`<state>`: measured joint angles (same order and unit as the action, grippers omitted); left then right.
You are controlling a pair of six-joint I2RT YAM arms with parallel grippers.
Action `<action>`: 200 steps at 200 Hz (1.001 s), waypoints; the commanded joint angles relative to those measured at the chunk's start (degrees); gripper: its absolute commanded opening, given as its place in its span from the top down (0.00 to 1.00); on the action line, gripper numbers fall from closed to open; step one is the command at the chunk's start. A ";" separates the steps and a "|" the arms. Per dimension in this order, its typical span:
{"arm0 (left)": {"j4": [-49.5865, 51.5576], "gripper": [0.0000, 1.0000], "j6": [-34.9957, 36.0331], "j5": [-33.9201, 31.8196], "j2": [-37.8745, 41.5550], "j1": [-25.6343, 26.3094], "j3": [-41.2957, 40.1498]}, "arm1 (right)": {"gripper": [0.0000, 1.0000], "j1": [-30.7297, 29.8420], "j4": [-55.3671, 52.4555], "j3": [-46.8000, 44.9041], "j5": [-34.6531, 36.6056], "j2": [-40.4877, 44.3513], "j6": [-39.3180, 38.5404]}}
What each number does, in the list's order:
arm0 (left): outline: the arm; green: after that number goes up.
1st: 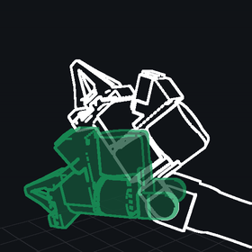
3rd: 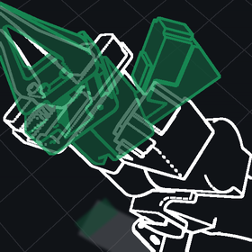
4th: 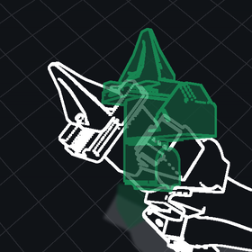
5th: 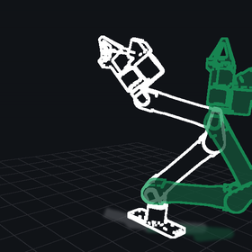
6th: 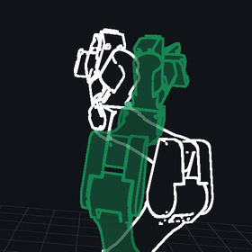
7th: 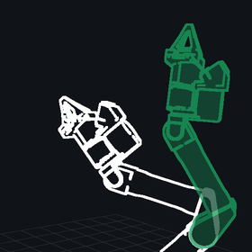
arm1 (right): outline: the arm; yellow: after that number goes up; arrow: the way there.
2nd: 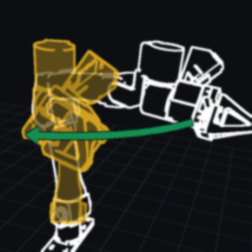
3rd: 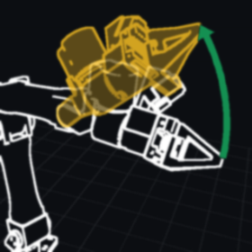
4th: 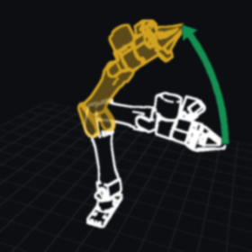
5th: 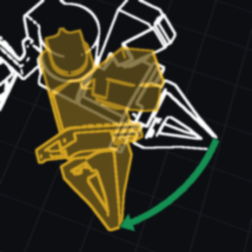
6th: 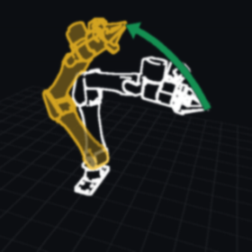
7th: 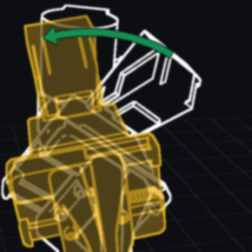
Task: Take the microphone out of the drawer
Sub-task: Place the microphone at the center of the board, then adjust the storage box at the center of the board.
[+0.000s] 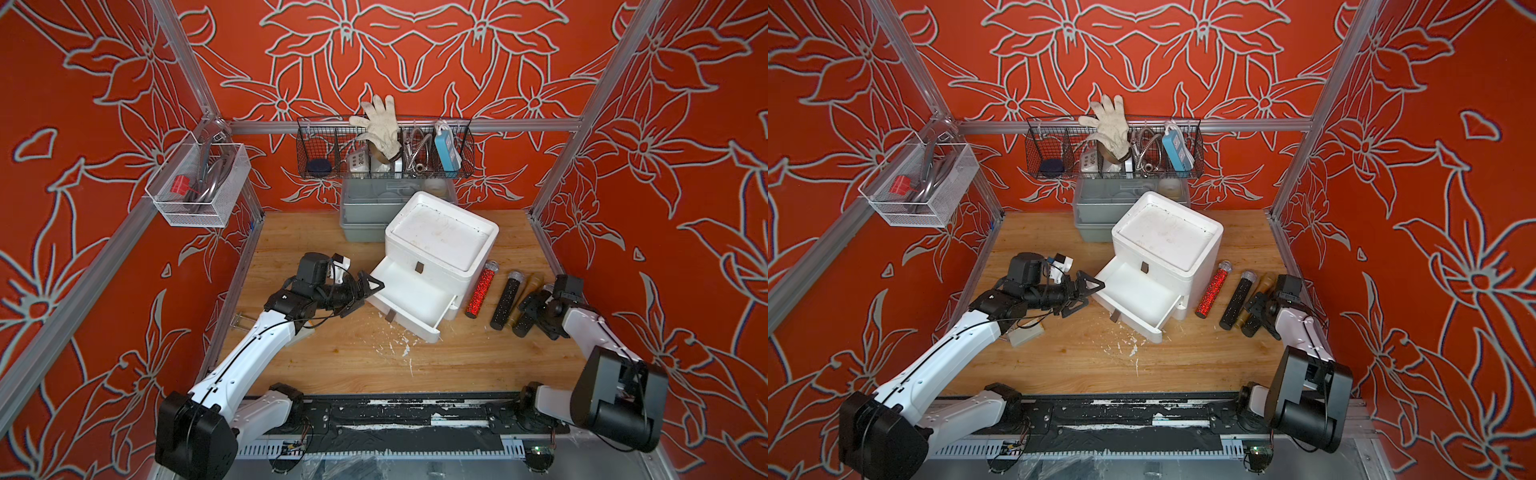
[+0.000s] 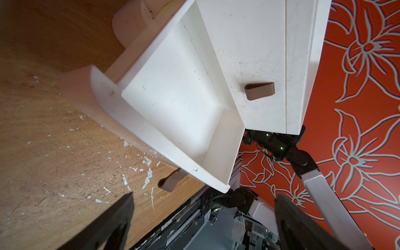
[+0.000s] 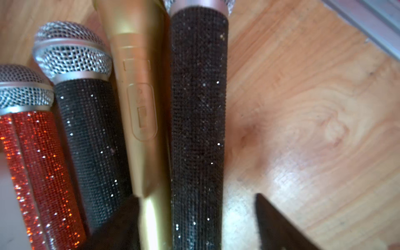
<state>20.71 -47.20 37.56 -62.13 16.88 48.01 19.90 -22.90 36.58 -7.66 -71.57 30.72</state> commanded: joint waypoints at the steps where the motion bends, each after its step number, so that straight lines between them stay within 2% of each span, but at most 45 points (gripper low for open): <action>1: -0.30 0.00 -0.57 -0.65 1.22 0.14 -0.81 | 0.00 0.23 -2.94 2.22 -0.45 2.70 0.05; 36: -0.07 0.00 -0.94 -1.05 1.55 0.12 -1.31 | 0.00 0.24 -5.66 4.89 -2.29 7.71 -0.38; 74: 1.12 0.01 -1.53 -2.64 3.31 0.17 -2.75 | 0.00 -1.31 -4.69 11.03 -15.05 9.34 3.47; 93: 1.61 0.01 -2.38 -3.27 4.73 0.12 -4.35 | 0.00 -4.77 -0.46 14.92 -21.83 9.39 6.91; 124: 0.57 0.03 -5.20 -4.07 8.15 0.15 -8.52 | 0.01 -12.01 3.26 23.48 -25.25 8.83 9.78; 136: -0.32 0.04 -6.33 -4.24 8.87 0.17 -10.22 | 0.07 -14.01 4.76 25.86 -27.21 7.67 11.09; 167: -3.10 0.04 -9.08 -4.17 9.66 0.16 -13.59 | 0.38 -18.60 7.01 27.96 -27.01 5.57 13.31; 200: -3.05 0.04 -8.57 -4.24 8.89 0.17 -13.02 | 0.40 -20.64 5.89 27.67 -23.77 3.14 13.68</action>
<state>19.62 -55.40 33.52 -53.21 16.88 34.26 0.45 -16.45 64.14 -33.10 -66.67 43.29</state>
